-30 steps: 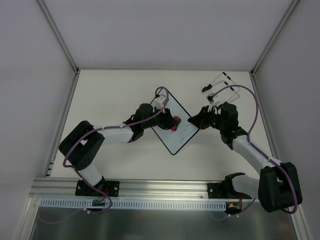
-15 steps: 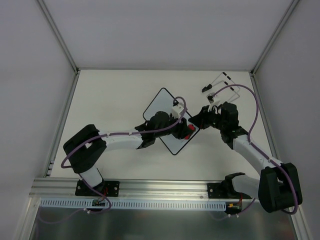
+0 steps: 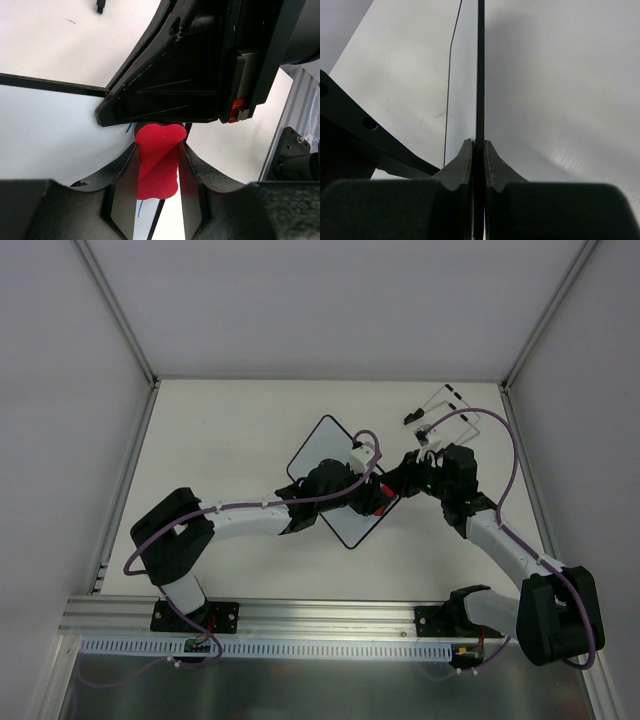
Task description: Erase the whiteboard
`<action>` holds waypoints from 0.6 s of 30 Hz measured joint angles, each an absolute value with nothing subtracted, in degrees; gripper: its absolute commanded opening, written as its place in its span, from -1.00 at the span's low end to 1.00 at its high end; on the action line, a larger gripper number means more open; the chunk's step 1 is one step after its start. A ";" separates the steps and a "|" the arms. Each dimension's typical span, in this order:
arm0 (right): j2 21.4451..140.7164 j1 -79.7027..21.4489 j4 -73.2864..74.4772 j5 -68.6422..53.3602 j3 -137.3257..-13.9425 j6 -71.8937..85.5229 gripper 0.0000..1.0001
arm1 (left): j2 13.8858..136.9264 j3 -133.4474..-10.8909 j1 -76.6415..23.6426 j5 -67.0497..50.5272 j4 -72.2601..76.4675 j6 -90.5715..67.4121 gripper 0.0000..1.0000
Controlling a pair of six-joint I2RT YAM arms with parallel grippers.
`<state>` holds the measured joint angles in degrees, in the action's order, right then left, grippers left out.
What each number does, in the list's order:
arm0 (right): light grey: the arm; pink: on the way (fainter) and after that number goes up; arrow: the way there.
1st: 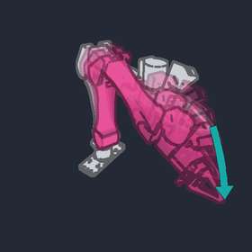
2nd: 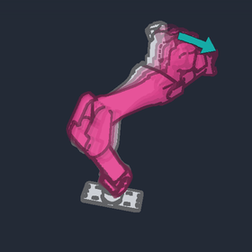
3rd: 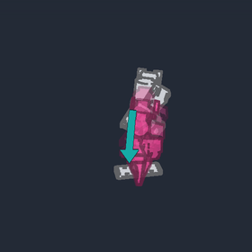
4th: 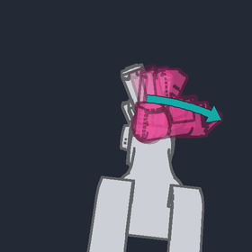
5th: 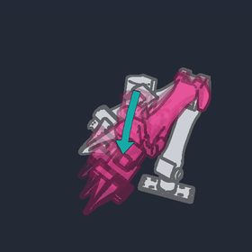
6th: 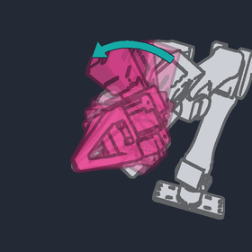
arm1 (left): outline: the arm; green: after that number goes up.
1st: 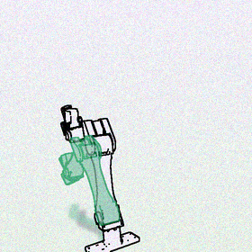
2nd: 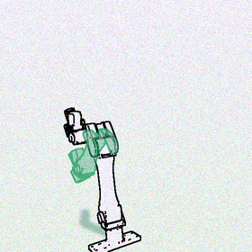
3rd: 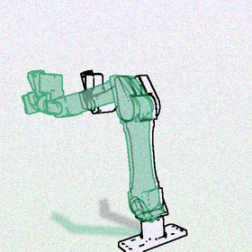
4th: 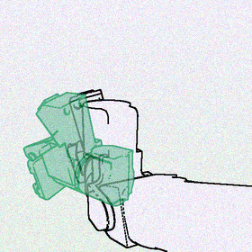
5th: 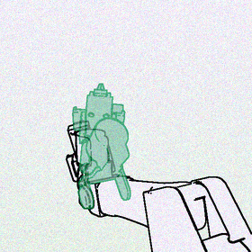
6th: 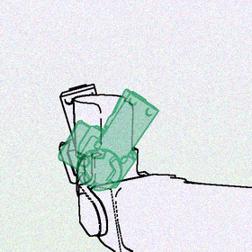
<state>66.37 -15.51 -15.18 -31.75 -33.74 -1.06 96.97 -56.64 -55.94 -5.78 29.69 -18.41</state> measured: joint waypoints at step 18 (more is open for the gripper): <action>66.35 -15.75 -14.74 -32.49 -34.44 -1.08 -1.00 | 92.18 -37.47 -55.90 -2.87 37.82 -18.92 -1.00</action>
<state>66.35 -15.75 -14.74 -32.49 -34.44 -1.08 92.18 -37.47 -55.90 -2.87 37.82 -18.92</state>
